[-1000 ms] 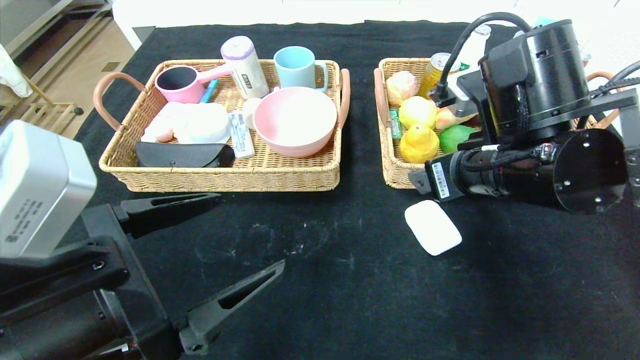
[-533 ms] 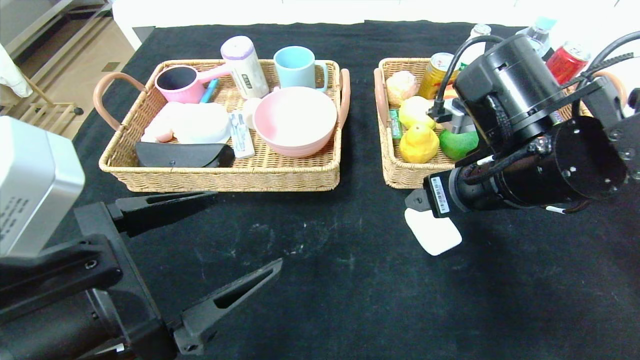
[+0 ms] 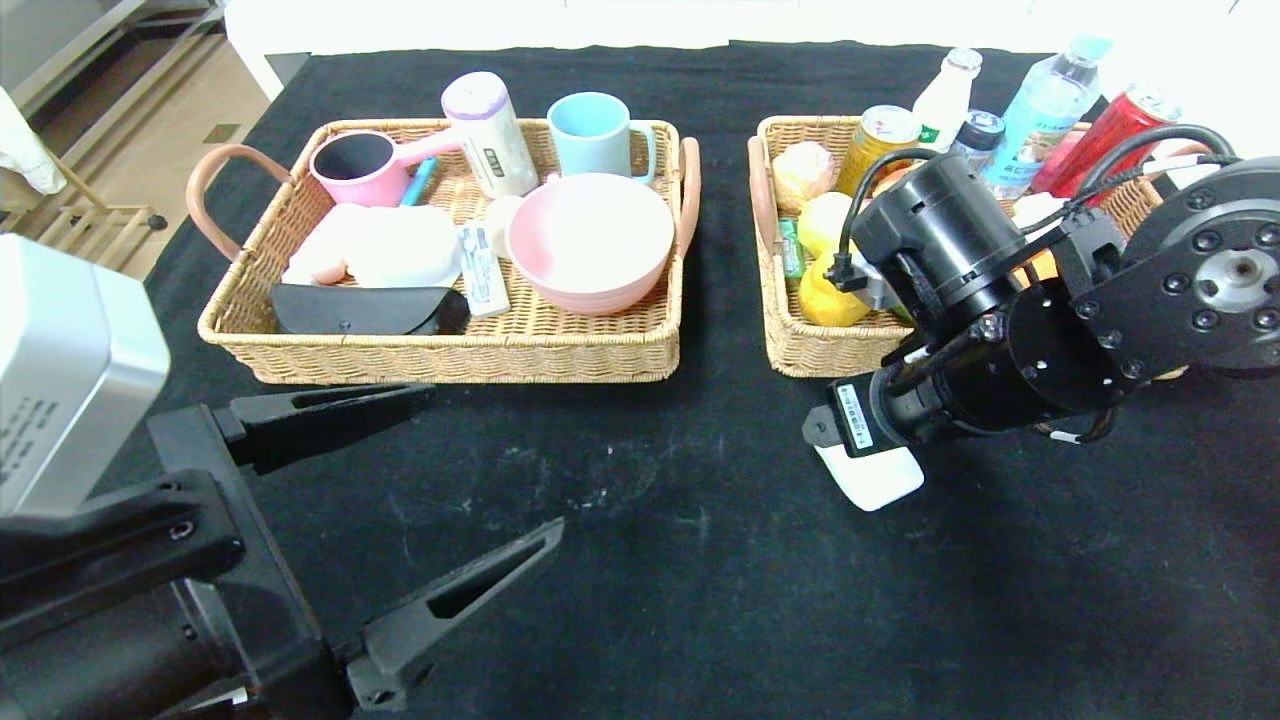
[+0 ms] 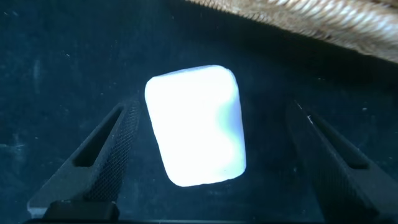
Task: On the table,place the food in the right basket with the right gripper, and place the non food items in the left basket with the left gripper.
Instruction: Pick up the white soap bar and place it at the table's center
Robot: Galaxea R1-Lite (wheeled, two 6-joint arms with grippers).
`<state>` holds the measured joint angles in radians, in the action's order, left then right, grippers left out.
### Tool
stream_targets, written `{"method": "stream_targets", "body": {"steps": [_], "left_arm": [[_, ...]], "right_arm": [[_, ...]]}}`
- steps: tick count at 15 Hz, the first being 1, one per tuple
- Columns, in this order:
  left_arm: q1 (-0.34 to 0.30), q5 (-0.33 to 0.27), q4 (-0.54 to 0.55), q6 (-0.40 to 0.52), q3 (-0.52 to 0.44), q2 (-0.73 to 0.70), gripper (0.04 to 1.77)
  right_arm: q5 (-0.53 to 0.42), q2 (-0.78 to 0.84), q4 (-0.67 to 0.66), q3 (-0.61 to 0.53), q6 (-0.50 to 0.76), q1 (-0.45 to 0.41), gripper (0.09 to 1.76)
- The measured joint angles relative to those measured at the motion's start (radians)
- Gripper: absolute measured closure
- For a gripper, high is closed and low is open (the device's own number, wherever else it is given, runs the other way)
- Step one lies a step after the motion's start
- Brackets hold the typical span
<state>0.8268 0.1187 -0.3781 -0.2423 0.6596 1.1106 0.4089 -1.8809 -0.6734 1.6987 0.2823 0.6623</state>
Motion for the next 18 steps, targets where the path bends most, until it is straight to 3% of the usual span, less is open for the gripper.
{"method": "stream_targets", "body": {"steps": [17, 18], "left_arm": [[0.000, 0.001, 0.000, 0.000, -0.002, 0.000, 0.09], [0.000, 0.002, 0.000, 0.000, -0.001, 0.000, 0.09]], "right_arm": [[-0.033, -0.017, -0.022, -0.045, 0.021, -0.001, 0.15], [-0.034, -0.019, -0.022, -0.046, 0.026, 0.000, 0.34]]}}
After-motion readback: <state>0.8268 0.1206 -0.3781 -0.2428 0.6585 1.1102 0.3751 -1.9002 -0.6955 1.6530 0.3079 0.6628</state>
